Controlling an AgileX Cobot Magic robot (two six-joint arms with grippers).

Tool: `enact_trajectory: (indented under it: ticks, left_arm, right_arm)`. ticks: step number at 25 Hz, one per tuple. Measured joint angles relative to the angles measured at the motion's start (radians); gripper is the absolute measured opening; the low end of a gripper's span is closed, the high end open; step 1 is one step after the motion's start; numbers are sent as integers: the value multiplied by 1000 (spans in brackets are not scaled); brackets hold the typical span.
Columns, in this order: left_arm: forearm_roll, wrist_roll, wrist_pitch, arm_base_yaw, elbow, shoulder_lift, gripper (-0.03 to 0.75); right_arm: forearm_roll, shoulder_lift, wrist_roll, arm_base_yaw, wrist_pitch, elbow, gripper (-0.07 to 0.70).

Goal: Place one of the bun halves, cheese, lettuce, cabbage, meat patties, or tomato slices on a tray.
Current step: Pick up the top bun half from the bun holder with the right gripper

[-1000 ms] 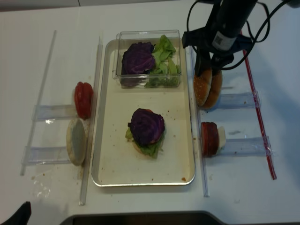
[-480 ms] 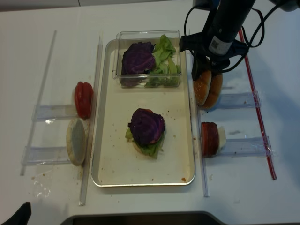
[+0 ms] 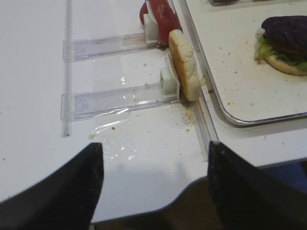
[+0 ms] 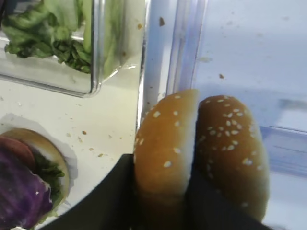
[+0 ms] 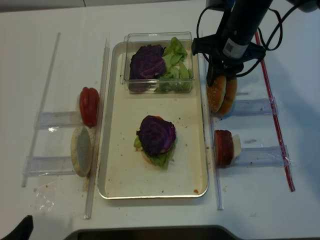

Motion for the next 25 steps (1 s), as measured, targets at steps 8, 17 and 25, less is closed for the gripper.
enact_trajectory:
  ticks: [8,17,25]
  left_arm:
    - [0,0,0,0,0,0,428]
    - [0,-1,0,0,0,0,428]
    - [2,-7,0,0,0,0,429]
  right_arm:
    - [0,0,13,0,0,0,210]
    - [0,0,41,0,0,0,199]
    - [3,0,130,0,0,0,198]
